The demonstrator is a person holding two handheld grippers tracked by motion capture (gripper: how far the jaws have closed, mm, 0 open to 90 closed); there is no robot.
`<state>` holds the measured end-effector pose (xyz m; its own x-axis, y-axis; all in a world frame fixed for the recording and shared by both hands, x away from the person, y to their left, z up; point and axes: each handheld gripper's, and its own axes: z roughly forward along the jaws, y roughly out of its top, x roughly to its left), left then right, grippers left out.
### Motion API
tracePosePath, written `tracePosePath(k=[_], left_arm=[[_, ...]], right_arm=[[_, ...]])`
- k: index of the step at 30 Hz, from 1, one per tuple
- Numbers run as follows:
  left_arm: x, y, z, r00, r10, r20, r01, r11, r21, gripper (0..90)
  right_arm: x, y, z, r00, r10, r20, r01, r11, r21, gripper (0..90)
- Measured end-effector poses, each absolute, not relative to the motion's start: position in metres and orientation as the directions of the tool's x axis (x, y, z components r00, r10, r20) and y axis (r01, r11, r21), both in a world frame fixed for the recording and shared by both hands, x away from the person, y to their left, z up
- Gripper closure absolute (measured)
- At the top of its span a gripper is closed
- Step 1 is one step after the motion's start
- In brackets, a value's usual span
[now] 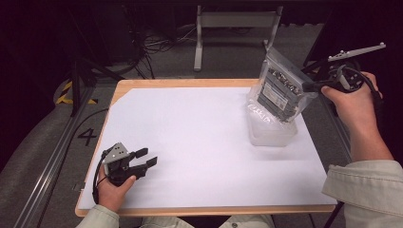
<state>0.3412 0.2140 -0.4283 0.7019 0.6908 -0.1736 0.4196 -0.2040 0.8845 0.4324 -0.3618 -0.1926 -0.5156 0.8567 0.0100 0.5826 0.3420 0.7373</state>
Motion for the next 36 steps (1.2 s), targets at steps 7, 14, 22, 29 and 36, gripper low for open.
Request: tracePosePath(k=[7, 14, 22, 29, 36], left_arm=[[0.341, 0.215, -0.429, 0.700, 0.691, -0.180, 0.425, -0.201, 0.883, 44.6], [0.341, 0.214, -0.429, 0.703, 0.690, -0.170, 0.418, -0.207, 0.885, 44.6], [0.341, 0.215, -0.429, 0.701, 0.691, -0.175, 0.421, -0.204, 0.884, 44.6], [0.340, 0.215, -0.429, 0.700, 0.691, -0.178, 0.423, -0.202, 0.883, 44.6], [0.340, 0.215, -0.429, 0.699, 0.694, -0.173, 0.422, -0.204, 0.883, 44.6]], right_arm=[[0.444, -0.360, -0.194, -0.506, 0.863, 0.006, 0.605, 0.350, 0.715, 89.1], [0.456, -0.358, -0.194, -0.486, 0.874, -0.012, 0.634, 0.362, 0.683, 89.1], [0.470, -0.358, -0.208, -0.473, 0.881, -0.008, 0.663, 0.362, 0.656, 89.1], [0.478, -0.365, -0.216, -0.460, 0.888, 0.024, 0.673, 0.331, 0.661, 89.1], [0.478, -0.369, -0.220, -0.449, 0.893, 0.029, 0.668, 0.314, 0.674, 89.1]])
